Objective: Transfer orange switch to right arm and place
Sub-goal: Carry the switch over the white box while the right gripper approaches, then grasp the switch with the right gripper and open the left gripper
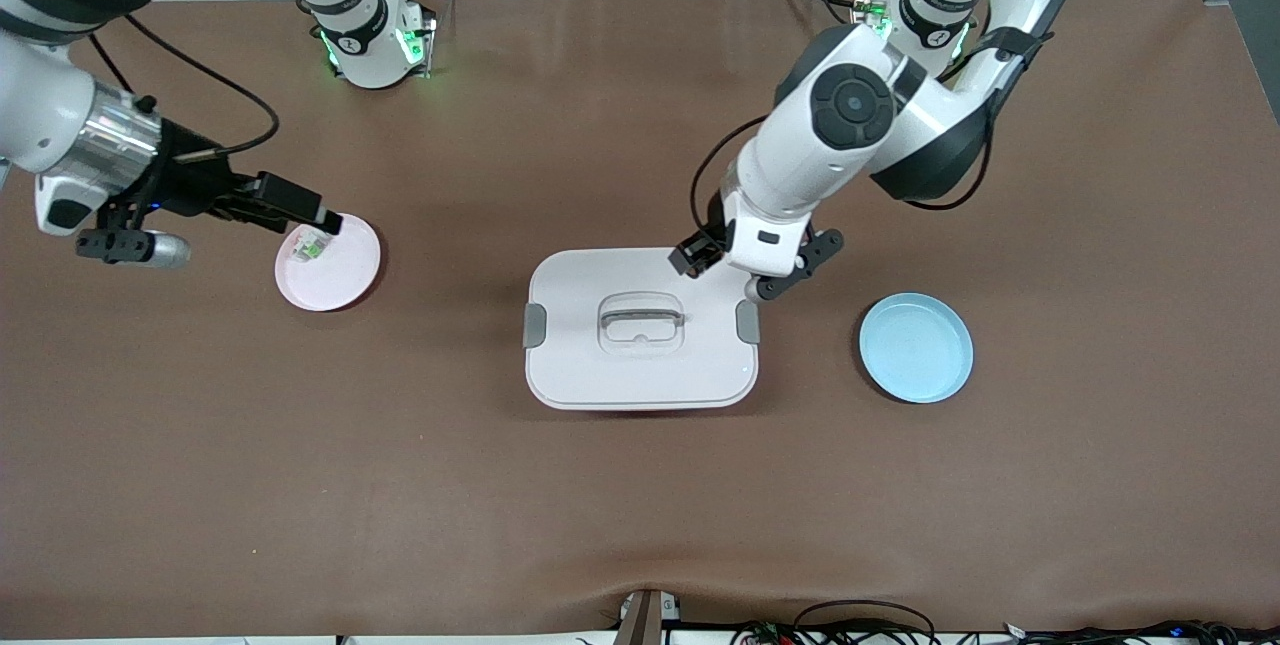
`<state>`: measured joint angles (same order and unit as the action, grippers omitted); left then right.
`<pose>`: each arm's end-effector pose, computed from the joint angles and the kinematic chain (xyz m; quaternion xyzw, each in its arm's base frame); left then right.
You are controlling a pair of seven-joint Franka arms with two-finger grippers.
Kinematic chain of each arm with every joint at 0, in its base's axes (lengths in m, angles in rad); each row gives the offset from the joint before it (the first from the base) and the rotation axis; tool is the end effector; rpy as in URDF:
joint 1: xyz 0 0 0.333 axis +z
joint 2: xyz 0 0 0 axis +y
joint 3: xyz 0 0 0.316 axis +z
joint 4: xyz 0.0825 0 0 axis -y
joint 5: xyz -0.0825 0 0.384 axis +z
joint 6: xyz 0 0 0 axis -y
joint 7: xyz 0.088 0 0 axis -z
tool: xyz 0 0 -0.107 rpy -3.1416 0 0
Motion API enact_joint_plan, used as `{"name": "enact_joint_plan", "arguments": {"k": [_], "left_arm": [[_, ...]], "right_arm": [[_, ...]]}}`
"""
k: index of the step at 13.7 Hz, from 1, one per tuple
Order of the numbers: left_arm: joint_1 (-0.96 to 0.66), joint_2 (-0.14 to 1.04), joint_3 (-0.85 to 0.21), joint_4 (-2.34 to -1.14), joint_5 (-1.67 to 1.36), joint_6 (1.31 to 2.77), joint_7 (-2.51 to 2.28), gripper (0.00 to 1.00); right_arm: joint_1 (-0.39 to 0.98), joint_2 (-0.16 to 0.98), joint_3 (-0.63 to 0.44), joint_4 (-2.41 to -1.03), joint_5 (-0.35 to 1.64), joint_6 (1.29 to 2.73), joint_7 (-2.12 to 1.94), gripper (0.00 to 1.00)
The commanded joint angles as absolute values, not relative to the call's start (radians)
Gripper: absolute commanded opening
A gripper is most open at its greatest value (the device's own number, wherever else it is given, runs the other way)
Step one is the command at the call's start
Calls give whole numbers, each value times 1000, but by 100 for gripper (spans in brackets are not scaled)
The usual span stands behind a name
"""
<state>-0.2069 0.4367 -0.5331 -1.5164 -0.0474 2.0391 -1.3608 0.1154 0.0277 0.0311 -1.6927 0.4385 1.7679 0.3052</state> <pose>0.5415 -0.4229 0.4540 0.9298 0.3376 -0.0756 0.1257 0.5659 0.1209 0.5765 -0.9696 0.1148 0.0255 0.2144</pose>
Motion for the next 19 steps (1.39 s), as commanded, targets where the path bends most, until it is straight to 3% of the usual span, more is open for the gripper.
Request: {"name": "enact_joint_plan", "arguments": {"k": [1,5,10,19], "left_arm": [[-264,506,-528,-1392,-52,2019,-1530,0],[-331,545,-526,-1347,-54,2034,-1764,0],[-370,574,-531,-1324,-58,2125,-1986,0],[-411,600,-532,-1298,-60,2126,-2042,0]], "right_arm": [[141,-8,28,-1739,466,1813,356,100],[214,-171,28,-1983,572,2056,431,100],[379,-274,29,-2233,702,2411,462,100],[586,-218,28,-2267,735,2669,387,100]]}}
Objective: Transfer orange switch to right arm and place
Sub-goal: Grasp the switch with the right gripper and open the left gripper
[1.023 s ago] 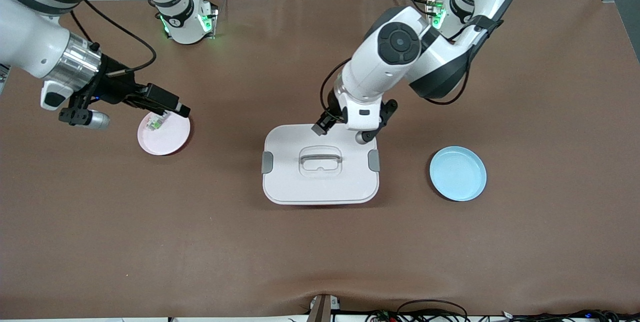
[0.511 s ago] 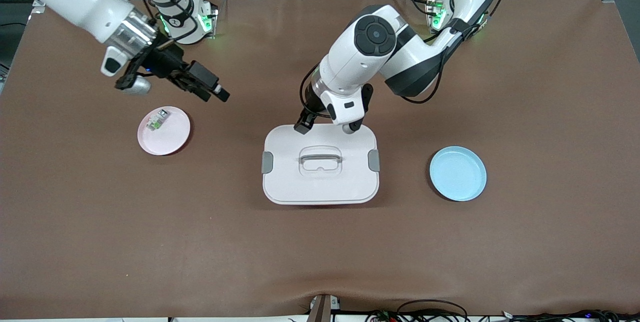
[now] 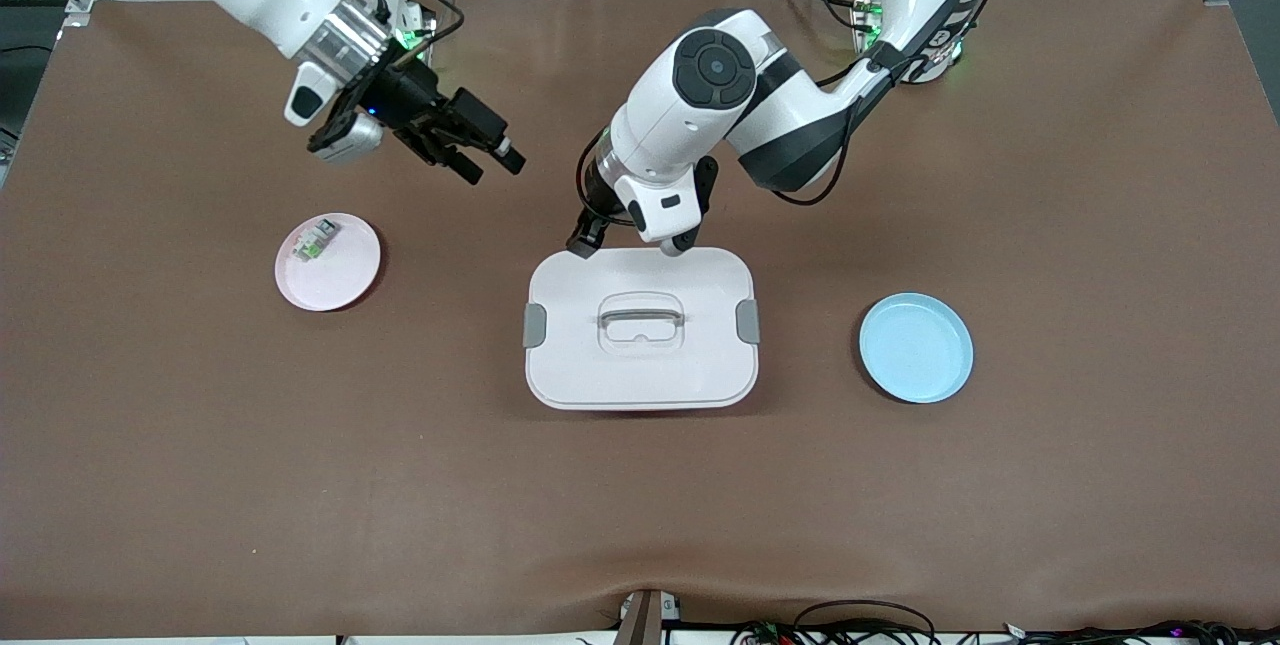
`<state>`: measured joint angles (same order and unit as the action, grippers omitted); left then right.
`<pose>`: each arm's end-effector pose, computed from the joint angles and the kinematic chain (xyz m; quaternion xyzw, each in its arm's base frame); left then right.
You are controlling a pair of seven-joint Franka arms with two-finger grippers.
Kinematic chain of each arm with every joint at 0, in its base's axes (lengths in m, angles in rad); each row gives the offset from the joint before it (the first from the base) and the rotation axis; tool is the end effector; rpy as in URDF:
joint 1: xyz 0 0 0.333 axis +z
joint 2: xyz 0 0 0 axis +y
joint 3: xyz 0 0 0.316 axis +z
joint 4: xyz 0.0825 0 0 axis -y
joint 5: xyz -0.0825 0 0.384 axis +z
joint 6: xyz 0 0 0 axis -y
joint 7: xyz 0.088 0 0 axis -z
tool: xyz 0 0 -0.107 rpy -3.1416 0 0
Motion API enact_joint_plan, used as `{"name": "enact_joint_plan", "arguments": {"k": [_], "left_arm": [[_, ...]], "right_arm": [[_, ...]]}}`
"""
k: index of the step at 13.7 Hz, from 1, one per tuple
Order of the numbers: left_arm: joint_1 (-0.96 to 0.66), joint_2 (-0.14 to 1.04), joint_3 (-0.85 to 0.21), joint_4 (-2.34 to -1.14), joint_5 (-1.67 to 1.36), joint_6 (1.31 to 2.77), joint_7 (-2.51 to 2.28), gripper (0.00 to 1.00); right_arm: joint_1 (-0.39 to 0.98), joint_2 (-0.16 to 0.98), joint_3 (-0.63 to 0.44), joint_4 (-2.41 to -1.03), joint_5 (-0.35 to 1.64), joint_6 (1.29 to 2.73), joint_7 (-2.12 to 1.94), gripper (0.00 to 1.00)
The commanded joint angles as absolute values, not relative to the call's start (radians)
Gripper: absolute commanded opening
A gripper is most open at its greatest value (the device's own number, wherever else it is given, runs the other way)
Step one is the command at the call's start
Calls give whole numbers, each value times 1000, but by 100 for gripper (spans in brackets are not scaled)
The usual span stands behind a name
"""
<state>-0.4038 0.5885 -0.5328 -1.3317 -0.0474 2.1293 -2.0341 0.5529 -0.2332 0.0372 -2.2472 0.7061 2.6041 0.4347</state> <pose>0.5048 -0.5347 0.4545 0.7973 0.5655 -0.1446 0.1537 0.4390 0.2791 0.5250 -0.9141 0.1615 -0.1153 0.3537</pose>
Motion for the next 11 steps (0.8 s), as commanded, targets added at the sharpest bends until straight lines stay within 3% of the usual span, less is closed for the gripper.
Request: {"name": "enact_joint_plan", "arguments": {"k": [1,7,11], "left_arm": [[-410,595,-532,-1296,-60,2125,-2042,0],[-408,572,-538,-1298,-61,2079,-2029,0],[-408,572,-540,-1296,-61,2079,-2029,0]], "right_arm": [[591,-206,28,-2269,768,2683,367,100],[663,-115,26,-2280,1280,2808,-10,100],[689,-42,26,-2235,1336,2859,-75,100]]}}
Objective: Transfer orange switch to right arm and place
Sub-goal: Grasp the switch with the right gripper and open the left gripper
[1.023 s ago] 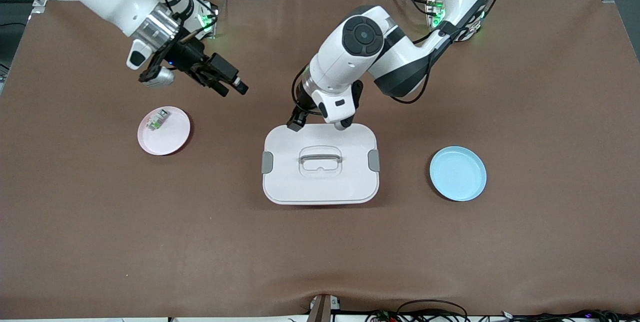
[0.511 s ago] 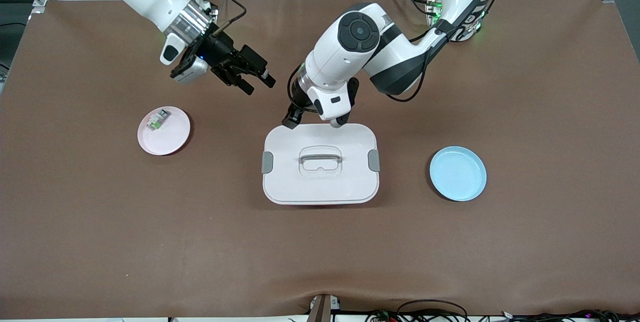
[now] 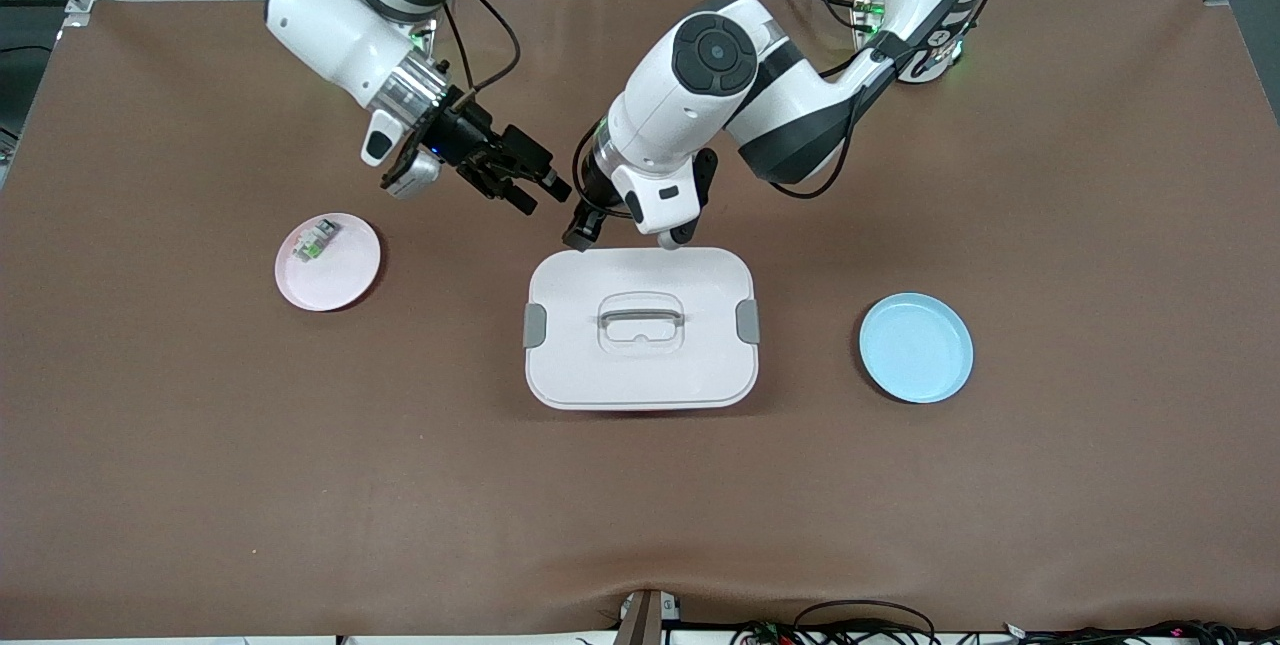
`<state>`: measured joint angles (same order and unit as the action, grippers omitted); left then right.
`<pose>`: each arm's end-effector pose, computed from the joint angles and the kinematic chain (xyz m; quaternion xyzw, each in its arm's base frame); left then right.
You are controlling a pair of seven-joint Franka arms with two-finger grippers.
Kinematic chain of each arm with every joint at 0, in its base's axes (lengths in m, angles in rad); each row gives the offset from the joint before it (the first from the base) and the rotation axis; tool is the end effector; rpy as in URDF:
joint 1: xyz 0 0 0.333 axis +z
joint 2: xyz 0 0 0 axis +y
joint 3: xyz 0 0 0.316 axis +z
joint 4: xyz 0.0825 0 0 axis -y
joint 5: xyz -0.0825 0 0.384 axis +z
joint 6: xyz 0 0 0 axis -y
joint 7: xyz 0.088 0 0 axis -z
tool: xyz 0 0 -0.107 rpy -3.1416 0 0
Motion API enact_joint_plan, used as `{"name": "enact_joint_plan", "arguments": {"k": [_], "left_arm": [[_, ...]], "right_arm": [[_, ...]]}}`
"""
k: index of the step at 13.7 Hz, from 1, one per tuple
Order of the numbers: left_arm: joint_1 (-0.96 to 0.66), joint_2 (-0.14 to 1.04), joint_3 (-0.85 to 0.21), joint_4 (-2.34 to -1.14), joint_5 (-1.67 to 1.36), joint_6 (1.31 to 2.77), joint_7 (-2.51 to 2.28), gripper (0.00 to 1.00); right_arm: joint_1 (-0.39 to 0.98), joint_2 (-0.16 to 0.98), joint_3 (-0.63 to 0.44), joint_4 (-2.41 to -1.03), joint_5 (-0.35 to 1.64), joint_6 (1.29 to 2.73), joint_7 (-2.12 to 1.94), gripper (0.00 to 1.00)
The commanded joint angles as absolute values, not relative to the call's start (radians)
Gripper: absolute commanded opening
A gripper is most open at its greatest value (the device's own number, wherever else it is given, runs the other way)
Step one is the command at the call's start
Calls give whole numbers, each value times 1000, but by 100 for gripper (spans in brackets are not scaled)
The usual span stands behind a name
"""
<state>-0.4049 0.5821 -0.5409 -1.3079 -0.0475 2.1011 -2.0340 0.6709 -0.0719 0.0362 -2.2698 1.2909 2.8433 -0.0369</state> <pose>0.5020 -0.5365 0.4687 0.8000 0.5610 -0.1460 0.1549 0.4366 0.3068 0.4323 -0.8839 0.1800 -0.1251 0.4131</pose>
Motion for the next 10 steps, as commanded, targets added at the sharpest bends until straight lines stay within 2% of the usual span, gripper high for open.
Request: {"name": "enact_joint_plan", "arguments": {"k": [1,9,10], "left_arm": [[-410,571,-540,-1296,-61,2079,-2029,0],[-408,561,-541,-1296,-61,2077,-2029,0],[-408,561,-543,-1296,-61,2075,-2029,0]], "right_arm": [[693,-28,26,-2218,1336,2867,-75,100],[721,46,26,-2171,1336,2901,-103,100],[722,52,26,-2163,1336,2905,-106,96]]}}
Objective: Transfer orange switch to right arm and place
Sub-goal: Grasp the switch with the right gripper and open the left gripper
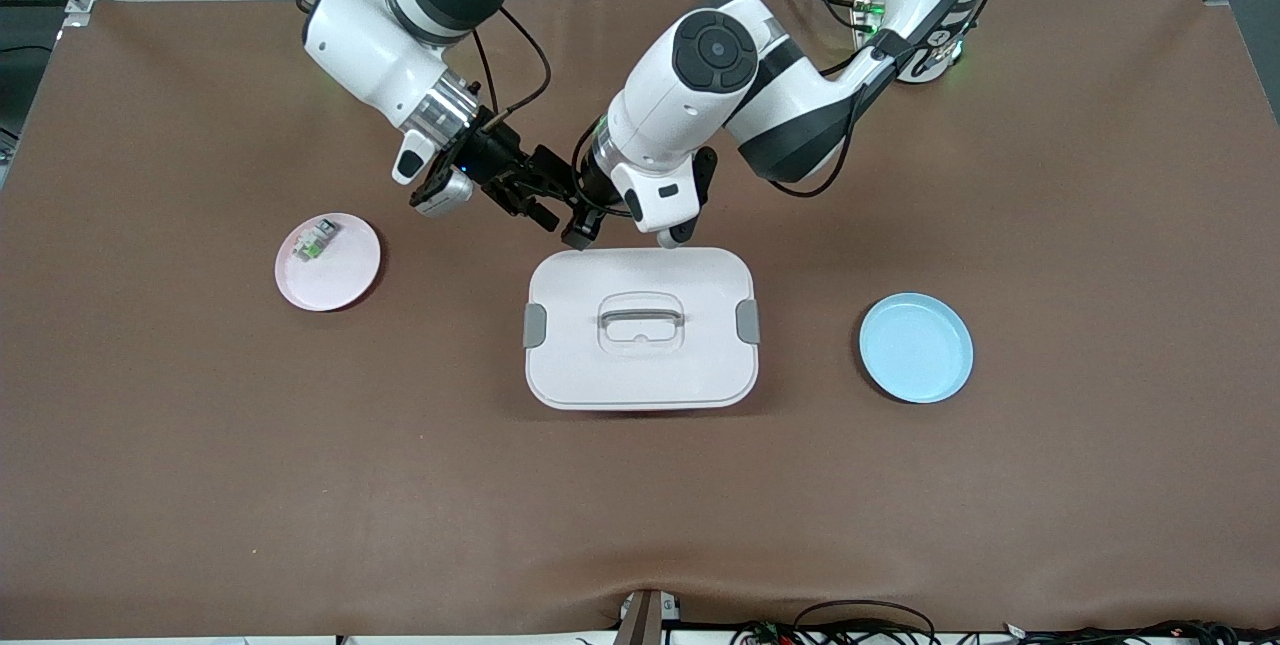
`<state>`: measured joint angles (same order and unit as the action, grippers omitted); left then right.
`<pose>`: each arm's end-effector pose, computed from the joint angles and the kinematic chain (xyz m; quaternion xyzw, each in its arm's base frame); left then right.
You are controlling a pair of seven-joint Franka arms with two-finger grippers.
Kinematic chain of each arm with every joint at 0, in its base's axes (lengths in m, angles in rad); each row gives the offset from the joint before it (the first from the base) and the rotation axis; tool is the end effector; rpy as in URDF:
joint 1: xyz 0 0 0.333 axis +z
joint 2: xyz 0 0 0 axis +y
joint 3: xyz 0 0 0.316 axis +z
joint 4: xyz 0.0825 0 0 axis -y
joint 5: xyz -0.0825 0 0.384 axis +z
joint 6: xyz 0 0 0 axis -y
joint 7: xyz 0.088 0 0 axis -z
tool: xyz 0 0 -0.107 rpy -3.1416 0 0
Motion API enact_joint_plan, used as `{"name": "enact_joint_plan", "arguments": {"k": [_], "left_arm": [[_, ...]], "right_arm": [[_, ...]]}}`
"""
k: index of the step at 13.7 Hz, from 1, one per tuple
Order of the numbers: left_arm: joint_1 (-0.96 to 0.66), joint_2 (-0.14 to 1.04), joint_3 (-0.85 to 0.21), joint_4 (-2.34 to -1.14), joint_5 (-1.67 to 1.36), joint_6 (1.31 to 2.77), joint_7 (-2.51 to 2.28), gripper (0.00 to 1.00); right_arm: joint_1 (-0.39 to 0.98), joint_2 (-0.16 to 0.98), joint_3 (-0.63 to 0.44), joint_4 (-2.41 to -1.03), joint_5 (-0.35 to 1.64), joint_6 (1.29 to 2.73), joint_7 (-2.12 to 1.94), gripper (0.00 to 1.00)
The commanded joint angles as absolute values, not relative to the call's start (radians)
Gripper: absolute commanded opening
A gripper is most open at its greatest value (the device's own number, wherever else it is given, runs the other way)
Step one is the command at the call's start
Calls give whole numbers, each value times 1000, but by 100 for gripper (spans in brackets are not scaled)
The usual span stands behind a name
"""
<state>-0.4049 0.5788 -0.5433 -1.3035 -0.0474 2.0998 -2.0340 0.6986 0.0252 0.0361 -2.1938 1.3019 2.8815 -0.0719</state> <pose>0.5012 -0.5370 0.4733 0.8003 0.5598 -0.1456 0.1580 0.4498 0.3315 0.4168 -0.8892 0.1676 -0.1344 0.4038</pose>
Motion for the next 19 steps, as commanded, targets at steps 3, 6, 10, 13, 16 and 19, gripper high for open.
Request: {"name": "enact_joint_plan", "arguments": {"k": [3,6,10,13,16,19], "left_arm": [[-408,555,-543,-1295,-61,2075,-2029,0],[-407,555,-543,-1293,-61,2075,-2029,0],[-403,555,-543,-1293,-63,2077,-2029,0],[-402,555,-542,-1281,-63,2077,-2029,0],[-396,554,-542,-1281,-61,2075,-2028,84],[-387,531,-537,-1281,-58,2053,-1981,100]], "right_arm": [[742,75,26,-2135,1338,2933,-97,39],[742,75,26,-2128,1339,2933,-69,0],[739,75,26,-2117,1339,2930,-57,0],[732,75,25,-2117,1328,2919,-61,0],[730,77,25,-2117,1327,2918,-63,0],[727,77,23,-2117,1325,2909,-63,0]]}}
